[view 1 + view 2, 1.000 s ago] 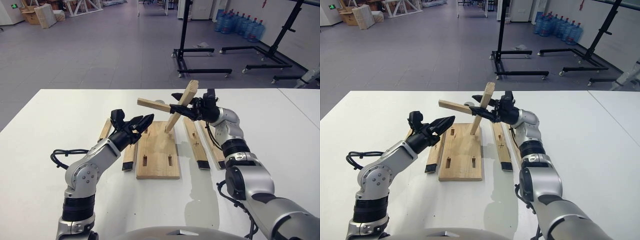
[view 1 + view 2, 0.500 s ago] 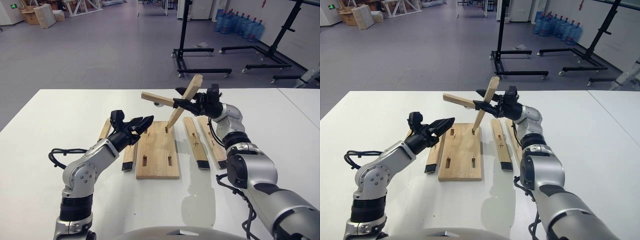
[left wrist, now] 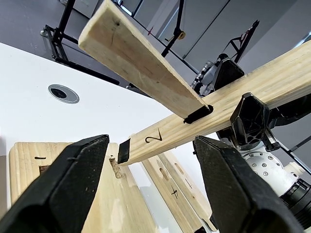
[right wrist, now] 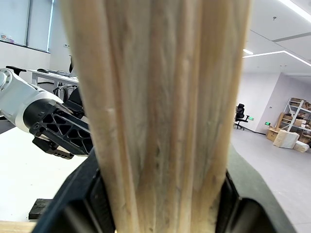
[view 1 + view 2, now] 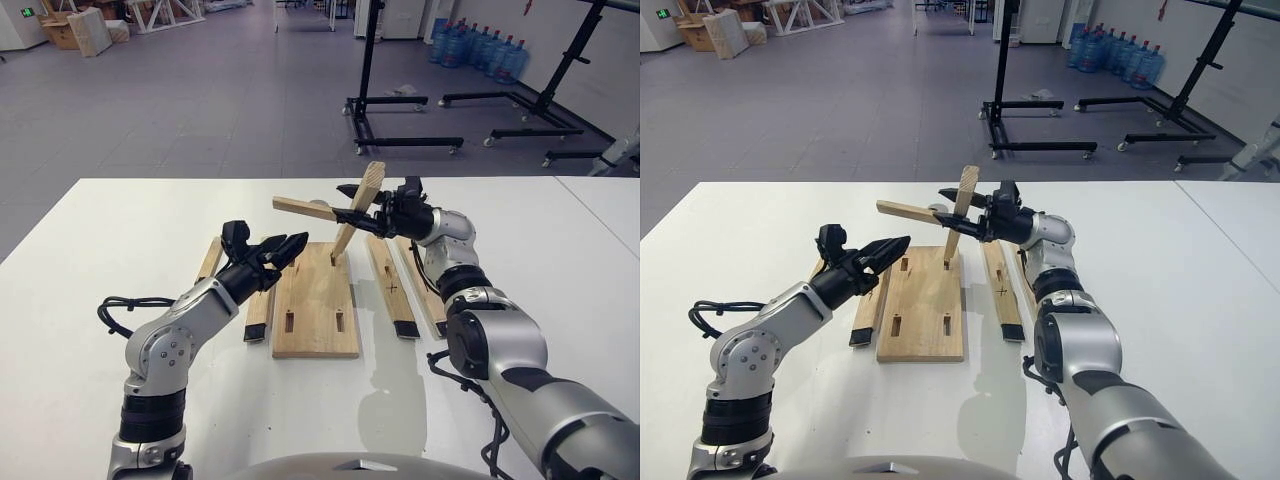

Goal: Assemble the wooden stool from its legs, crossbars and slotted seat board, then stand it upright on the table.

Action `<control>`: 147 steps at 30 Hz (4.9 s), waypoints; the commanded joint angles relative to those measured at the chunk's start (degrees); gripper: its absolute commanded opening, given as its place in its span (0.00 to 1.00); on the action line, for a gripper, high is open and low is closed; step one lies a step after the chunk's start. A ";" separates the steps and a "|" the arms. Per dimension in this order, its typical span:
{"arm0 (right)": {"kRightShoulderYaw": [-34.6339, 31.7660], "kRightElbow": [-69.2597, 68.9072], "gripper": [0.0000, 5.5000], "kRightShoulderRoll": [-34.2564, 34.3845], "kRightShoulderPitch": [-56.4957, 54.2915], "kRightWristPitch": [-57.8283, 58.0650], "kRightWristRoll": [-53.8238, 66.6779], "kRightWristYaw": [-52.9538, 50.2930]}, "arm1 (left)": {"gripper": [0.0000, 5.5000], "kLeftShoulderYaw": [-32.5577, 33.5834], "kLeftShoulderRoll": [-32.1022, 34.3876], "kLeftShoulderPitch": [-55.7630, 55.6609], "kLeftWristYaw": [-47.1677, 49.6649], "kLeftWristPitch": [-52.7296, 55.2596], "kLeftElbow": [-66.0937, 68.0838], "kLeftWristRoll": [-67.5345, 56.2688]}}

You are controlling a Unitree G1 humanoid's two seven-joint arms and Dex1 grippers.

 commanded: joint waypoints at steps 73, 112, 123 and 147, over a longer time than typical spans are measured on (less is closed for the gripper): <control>5.78 4.68 0.37 -1.30 2.67 21.22 -4.56 -5.91 | 0.59 -0.36 -1.14 0.11 0.83 1.34 -1.22 0.66; -5.02 -34.64 0.72 -22.67 26.47 37.21 -3.52 -17.72 | 0.59 5.90 4.81 -3.10 1.05 0.68 -1.06 2.13; -1.74 -100.78 0.72 -2.20 51.65 91.22 -23.57 -65.50 | 0.59 26.75 8.61 -3.55 19.96 -1.09 -6.18 1.18; 5.09 -89.68 0.72 1.29 53.28 87.48 -22.61 -76.66 | 0.59 22.69 6.12 -3.37 21.74 -1.72 -4.68 1.37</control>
